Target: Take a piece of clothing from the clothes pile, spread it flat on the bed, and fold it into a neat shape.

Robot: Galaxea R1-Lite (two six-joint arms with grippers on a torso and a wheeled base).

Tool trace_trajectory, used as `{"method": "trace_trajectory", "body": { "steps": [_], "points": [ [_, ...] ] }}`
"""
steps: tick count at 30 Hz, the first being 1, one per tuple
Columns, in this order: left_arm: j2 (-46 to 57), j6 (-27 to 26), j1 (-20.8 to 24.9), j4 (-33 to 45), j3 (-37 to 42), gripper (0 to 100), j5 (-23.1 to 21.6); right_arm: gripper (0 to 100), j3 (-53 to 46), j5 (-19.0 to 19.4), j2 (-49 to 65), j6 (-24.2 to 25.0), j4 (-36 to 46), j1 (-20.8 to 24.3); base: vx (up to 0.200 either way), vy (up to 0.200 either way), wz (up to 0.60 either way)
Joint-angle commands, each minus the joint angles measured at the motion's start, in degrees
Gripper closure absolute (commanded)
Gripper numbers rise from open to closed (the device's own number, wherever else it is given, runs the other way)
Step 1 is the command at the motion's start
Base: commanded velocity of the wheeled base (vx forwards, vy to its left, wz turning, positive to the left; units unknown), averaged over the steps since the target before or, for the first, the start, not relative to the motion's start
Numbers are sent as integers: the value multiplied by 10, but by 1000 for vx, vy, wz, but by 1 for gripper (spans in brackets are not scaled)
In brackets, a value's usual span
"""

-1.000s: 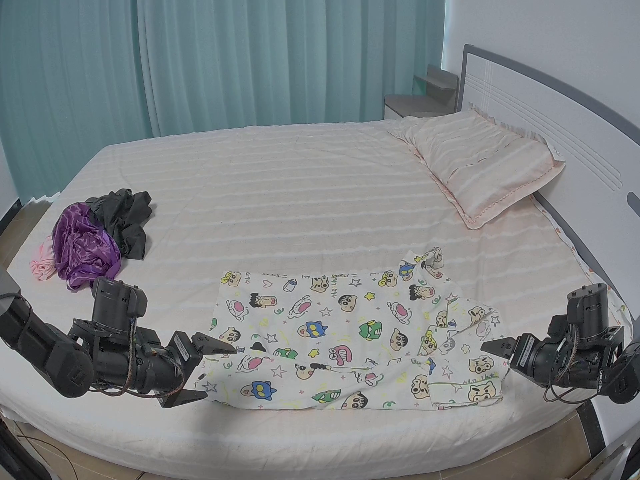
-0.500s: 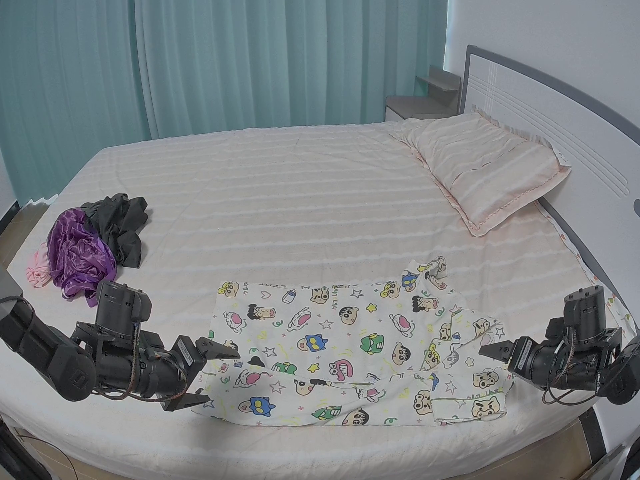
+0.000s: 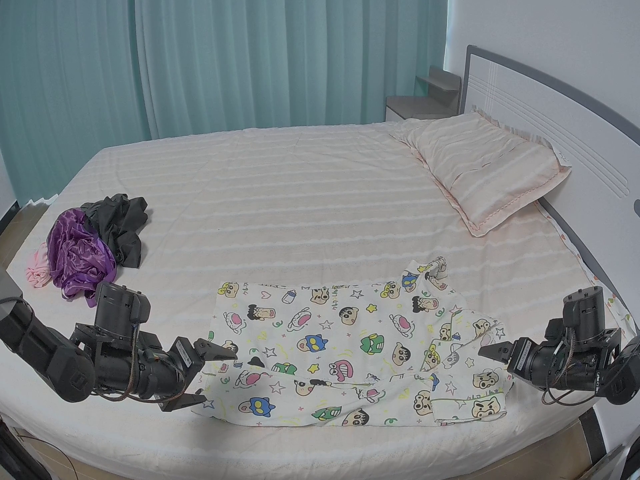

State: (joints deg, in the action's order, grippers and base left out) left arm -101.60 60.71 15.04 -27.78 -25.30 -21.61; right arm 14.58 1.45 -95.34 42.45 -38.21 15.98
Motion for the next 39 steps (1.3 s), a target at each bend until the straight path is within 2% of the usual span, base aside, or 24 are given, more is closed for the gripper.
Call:
{"method": "trace_trajectory", "body": {
  "steps": [1,4,16,25,33,36,39],
  "points": [
    [2,-12,-1,1,2,0,1,0,-2,0,-3,0,0,0,0,0,0],
    [2,-30,-2,1,6,0,2,0,-2,0,-9,0,0,1,0,0,0],
    [2,-25,1,1,10,0,0,0,-1,1,-10,0,0,2,0,0,0],
    [15,-28,-1,5,21,0,5,0,-1,1,-11,1,0,10,0,200,0],
    [53,-35,-1,8,42,0,14,0,-2,1,-11,1,0,9,0,0,0],
    [49,-75,-2,10,45,0,23,0,-2,1,-10,1,0,9,0,0,0],
    [42,-173,-6,9,40,0,26,0,-2,1,-10,1,0,9,0,0,0]
  ]
}}
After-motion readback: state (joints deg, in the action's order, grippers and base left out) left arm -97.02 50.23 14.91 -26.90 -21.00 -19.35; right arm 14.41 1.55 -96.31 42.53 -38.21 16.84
